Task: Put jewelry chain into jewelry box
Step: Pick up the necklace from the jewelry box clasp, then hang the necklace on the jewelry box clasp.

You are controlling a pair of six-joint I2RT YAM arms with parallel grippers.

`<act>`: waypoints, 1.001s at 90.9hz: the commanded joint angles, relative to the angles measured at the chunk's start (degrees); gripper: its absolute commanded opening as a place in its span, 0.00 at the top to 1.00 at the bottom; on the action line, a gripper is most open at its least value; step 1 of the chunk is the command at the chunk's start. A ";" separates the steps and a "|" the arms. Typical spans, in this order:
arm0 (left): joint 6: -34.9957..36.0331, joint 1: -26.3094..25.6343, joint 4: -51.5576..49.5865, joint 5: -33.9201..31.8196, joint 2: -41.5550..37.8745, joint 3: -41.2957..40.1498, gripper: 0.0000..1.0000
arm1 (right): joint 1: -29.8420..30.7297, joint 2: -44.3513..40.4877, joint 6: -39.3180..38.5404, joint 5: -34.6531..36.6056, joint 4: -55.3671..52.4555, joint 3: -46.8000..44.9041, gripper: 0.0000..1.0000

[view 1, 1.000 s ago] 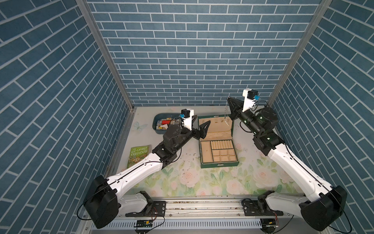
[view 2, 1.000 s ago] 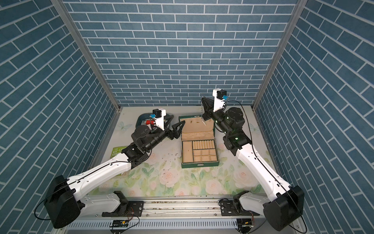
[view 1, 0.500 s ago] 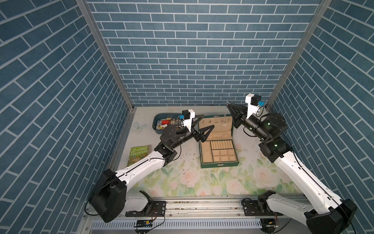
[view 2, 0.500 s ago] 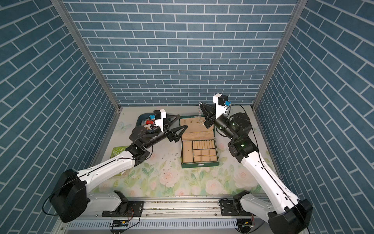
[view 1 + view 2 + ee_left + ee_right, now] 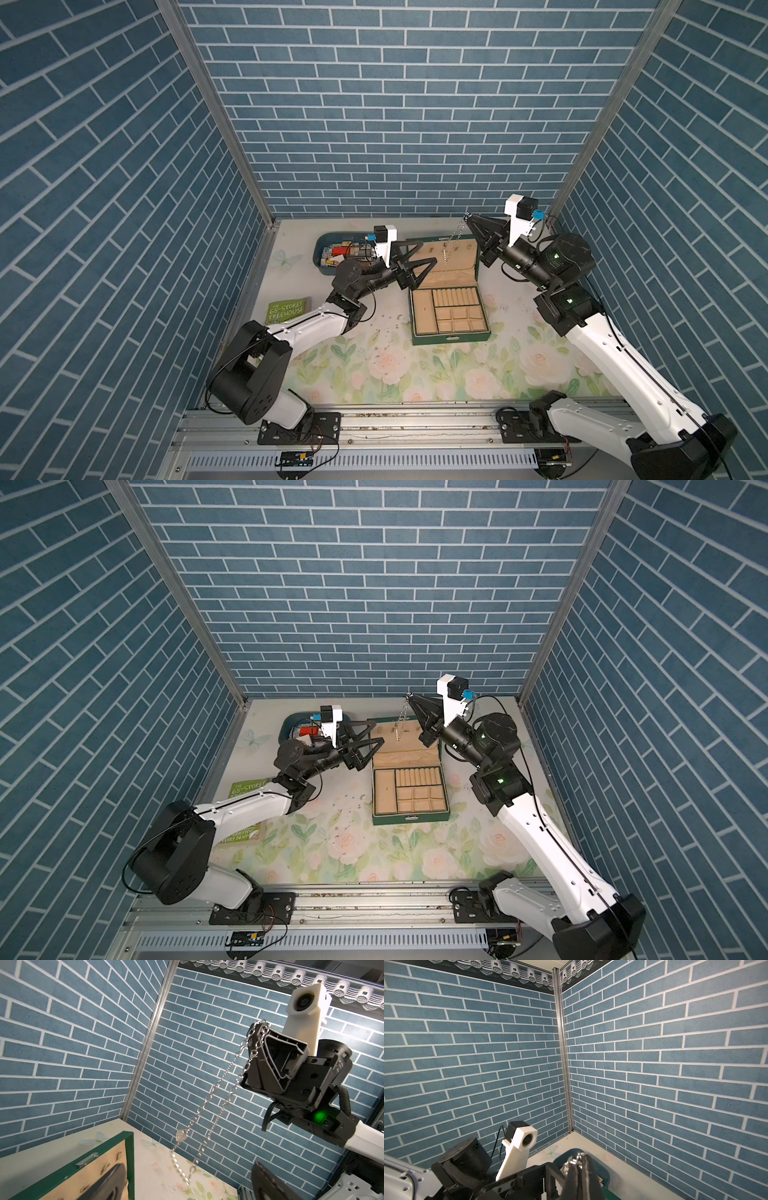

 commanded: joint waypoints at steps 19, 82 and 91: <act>8.92 -5.73 2.30 -7.56 3.17 0.55 0.02 | 0.36 -0.03 0.69 -2.78 2.77 -0.61 1.00; -17.79 -5.05 28.20 12.51 15.78 7.41 0.11 | 1.03 -0.94 0.51 -6.18 3.99 -1.65 1.00; -18.87 -5.07 28.85 13.57 16.14 8.03 0.18 | 1.07 -1.17 0.42 -6.08 3.86 -1.73 1.00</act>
